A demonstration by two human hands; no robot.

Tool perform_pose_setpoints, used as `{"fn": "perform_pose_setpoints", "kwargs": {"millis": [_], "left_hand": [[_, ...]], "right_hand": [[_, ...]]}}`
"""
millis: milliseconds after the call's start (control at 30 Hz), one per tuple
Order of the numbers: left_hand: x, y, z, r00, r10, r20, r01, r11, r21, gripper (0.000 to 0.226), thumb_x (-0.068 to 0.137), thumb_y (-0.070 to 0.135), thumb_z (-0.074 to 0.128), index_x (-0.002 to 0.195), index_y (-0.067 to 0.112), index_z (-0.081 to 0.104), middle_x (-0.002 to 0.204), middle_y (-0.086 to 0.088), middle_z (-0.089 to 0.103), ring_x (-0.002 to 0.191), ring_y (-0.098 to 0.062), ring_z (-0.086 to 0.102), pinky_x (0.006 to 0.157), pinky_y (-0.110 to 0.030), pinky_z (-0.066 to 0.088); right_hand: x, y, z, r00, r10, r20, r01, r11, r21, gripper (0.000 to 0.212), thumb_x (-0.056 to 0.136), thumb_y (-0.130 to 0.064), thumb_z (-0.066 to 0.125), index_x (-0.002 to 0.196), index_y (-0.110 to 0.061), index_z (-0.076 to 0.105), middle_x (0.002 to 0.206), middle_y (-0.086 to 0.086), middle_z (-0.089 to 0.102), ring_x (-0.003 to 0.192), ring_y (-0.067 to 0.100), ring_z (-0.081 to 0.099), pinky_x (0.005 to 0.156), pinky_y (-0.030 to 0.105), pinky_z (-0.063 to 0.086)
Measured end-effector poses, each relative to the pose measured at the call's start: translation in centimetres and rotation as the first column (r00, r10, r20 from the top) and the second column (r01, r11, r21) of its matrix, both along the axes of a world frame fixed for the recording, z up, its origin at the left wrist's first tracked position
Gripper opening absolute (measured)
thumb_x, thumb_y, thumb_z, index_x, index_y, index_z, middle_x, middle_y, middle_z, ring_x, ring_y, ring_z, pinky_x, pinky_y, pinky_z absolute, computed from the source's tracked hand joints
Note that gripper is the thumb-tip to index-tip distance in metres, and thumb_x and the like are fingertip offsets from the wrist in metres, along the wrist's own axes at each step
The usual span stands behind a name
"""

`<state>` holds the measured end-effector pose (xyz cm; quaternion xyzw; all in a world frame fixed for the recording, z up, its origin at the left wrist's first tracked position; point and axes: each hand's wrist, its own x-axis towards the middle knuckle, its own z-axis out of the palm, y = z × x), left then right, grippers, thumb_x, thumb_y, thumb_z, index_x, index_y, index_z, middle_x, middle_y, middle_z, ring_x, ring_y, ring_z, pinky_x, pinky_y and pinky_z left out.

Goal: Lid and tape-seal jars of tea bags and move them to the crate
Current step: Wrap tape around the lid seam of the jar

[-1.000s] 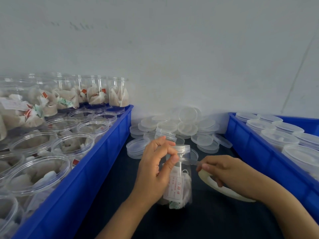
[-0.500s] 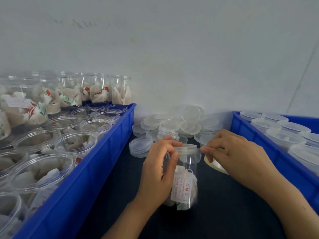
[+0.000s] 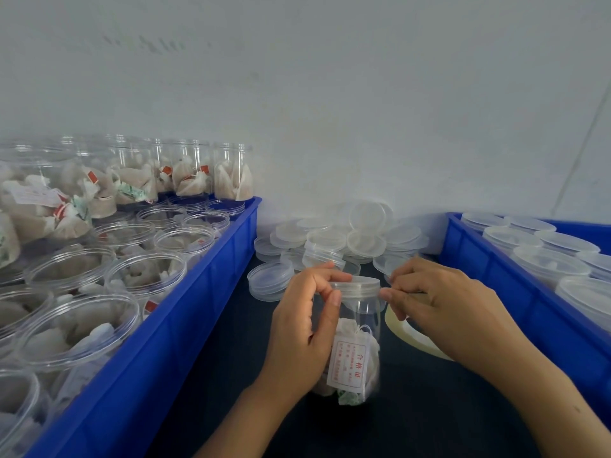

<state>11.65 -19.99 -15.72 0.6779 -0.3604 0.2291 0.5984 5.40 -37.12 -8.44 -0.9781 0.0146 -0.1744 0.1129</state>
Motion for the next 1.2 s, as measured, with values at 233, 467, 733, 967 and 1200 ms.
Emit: {"fn": "perform_pose_setpoints", "kwargs": {"millis": [233,467,733,967,1200], "left_hand": [[0.1,0.1,0.2,1.000,0.002,0.006,-0.002,1.000,0.002,0.023,0.093,0.033,0.044,0.087,0.012,0.054,0.113,0.014,0.064,0.115,-0.005,0.057,0.093,-0.014,0.042],[0.2,0.3,0.4,1.000,0.006,0.002,-0.006,1.000,0.020,0.023,0.091,0.034,0.046,0.085,0.013,0.053,0.109,0.016,0.064,0.104,-0.007,0.061,0.085,-0.015,0.046],[0.5,1.1,0.6,0.977,-0.171,-0.127,0.154,0.979,-0.137,0.025,0.087,0.029,0.060,0.087,0.016,0.039,0.107,0.004,0.071,0.108,-0.016,0.065,0.095,-0.034,0.051],[0.9,1.2,0.6,0.959,-0.238,-0.155,0.219,0.967,-0.130,0.021,0.093,0.018,0.055,0.099,0.020,0.035,0.110,0.001,0.072,0.108,-0.019,0.066,0.096,-0.038,0.051],[0.4,1.0,0.1,0.918,-0.319,-0.234,0.268,0.937,-0.224,0.015,0.098,0.021,0.042,0.112,0.018,0.040,0.110,-0.002,0.070,0.112,-0.016,0.062,0.097,-0.026,0.046]], "right_hand": [[0.0,0.0,-0.3,0.999,0.026,0.019,-0.027,0.999,0.035,0.048,0.082,-0.061,0.032,0.059,-0.026,0.055,0.100,-0.022,0.062,0.080,-0.002,0.056,0.069,0.029,0.051],[0.2,0.0,-0.3,0.999,0.046,0.013,-0.047,0.999,0.011,0.047,0.085,-0.058,0.034,0.059,-0.025,0.055,0.103,-0.024,0.064,0.082,-0.002,0.057,0.069,0.025,0.051],[0.3,-0.2,-0.8,0.994,0.107,0.002,-0.106,0.988,0.114,0.037,0.084,-0.062,0.032,0.074,-0.034,0.054,0.082,-0.011,0.068,0.072,0.009,0.063,0.073,0.038,0.054],[0.2,-0.4,-0.8,0.991,0.132,0.001,-0.130,0.975,0.178,0.047,0.073,-0.074,0.025,0.074,-0.039,0.056,0.093,-0.006,0.072,0.073,0.012,0.067,0.076,0.035,0.055],[-0.2,-0.1,-1.0,0.992,0.121,0.040,-0.126,0.979,0.158,0.040,0.082,-0.061,0.037,0.071,-0.028,0.056,0.081,-0.014,0.067,0.069,0.011,0.062,0.072,0.038,0.054]]}}
